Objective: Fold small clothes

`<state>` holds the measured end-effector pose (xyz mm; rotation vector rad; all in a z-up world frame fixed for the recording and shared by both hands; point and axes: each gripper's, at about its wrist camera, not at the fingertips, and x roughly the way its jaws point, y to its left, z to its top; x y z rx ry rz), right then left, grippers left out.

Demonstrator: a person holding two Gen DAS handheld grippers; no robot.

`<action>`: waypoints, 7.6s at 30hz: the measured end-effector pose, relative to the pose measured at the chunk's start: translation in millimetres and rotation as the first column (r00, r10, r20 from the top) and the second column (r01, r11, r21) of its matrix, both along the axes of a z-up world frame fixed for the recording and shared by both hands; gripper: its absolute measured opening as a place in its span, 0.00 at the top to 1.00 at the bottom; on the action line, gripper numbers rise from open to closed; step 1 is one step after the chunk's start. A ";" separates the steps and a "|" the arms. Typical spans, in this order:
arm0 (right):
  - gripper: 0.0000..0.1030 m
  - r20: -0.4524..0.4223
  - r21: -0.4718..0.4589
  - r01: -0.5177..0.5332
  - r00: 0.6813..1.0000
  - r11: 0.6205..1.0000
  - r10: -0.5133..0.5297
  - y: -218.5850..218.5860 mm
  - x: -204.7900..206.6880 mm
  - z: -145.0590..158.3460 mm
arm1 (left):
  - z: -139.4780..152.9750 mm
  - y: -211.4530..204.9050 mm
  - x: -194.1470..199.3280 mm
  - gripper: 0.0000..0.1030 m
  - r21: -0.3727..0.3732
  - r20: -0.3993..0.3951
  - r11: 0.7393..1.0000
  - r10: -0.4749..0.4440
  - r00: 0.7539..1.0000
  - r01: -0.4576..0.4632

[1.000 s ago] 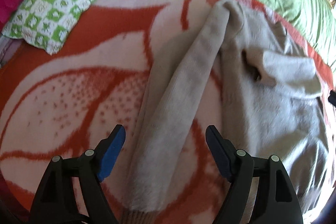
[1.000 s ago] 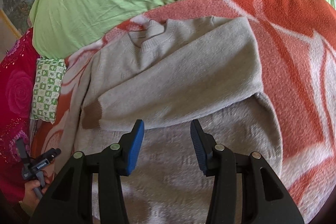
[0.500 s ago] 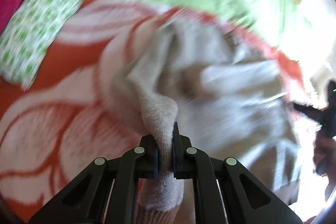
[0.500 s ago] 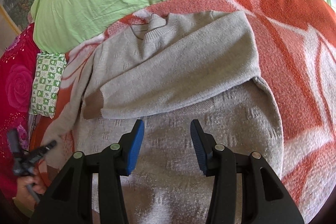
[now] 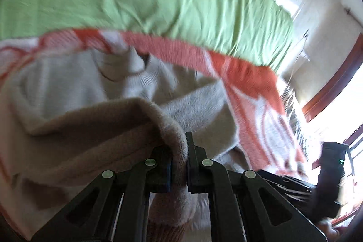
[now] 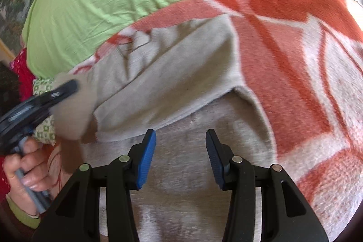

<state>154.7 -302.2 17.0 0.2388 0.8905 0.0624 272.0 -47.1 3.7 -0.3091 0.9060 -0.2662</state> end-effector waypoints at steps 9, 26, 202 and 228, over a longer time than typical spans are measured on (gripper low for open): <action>0.54 -0.023 0.010 0.035 0.999 0.999 -0.035 -18.2 6.9 -6.8 | -36.6 -28.0 6.4 0.58 0.091 -0.060 0.993 -0.066 0.996 0.072; 0.43 -0.172 -0.109 -0.275 0.952 0.955 0.254 84.9 54.4 -62.6 | -77.2 138.0 -64.1 0.50 0.421 -0.097 0.891 0.233 0.968 -0.172; 0.90 0.282 0.370 -0.199 0.955 0.907 0.094 -24.7 -82.2 60.2 | 34.6 159.8 -196.6 0.91 -0.282 0.068 0.936 0.239 0.969 -0.211; 0.83 0.030 0.259 0.047 0.998 0.965 -0.056 -63.4 192.5 -13.7 | -71.0 207.0 56.7 0.82 -0.171 -0.140 0.897 0.388 0.911 -0.408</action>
